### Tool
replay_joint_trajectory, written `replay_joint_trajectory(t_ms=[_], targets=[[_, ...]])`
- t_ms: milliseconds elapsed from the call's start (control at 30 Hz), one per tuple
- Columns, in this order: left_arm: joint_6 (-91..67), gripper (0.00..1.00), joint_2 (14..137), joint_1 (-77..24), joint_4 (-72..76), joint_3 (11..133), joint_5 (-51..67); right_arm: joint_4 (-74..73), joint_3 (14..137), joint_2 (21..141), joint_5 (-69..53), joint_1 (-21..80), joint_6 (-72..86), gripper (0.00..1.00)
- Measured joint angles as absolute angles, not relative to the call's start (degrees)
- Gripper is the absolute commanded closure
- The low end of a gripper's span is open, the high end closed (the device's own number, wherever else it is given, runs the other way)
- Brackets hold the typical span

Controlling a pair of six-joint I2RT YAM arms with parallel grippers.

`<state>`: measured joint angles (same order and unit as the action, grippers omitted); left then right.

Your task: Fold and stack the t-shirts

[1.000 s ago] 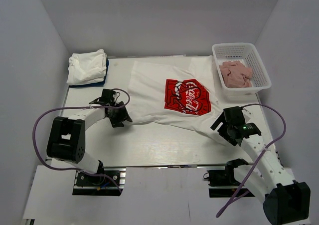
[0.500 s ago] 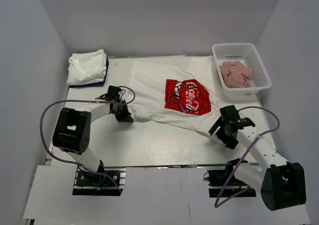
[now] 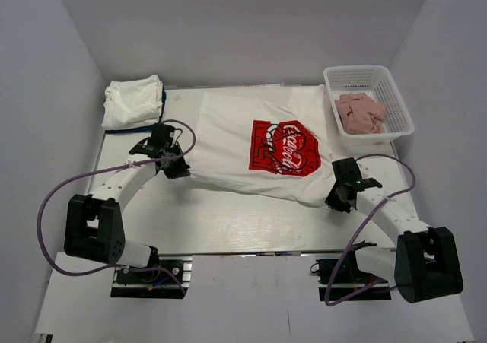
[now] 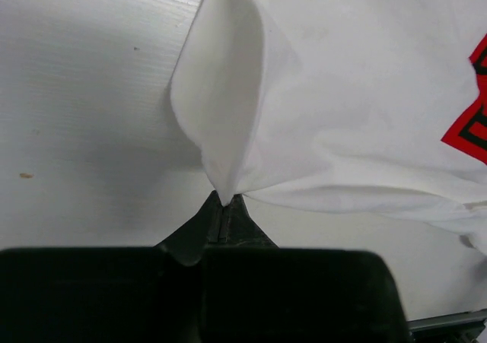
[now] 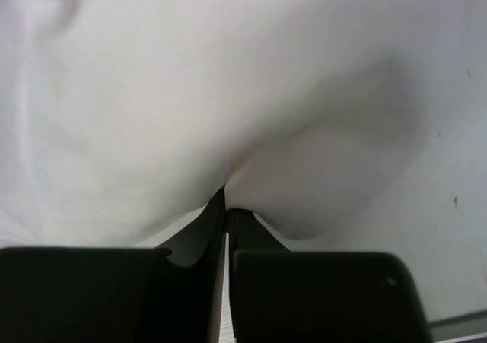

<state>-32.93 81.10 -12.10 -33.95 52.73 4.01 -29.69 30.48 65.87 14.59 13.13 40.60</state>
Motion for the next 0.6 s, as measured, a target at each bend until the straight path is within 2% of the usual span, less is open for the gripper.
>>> replay_joint_trajectory(t_ms=[167,400,600], targets=[[-32.8,1.00,79.0,-12.1,-35.5,57.3,2.3,-28.6,34.3,61.3,13.8,13.1,35.1,1.00],[-31.4,1.00,78.5,-12.1,-35.0,71.4,-1.8,-25.7,53.9,55.5,16.7,13.1,28.1,1.00],[-28.4,1.00,77.1,-12.1,-32.3,84.1,-7.0,-21.5,63.9,54.2,20.0,13.1,22.9,1.00]])
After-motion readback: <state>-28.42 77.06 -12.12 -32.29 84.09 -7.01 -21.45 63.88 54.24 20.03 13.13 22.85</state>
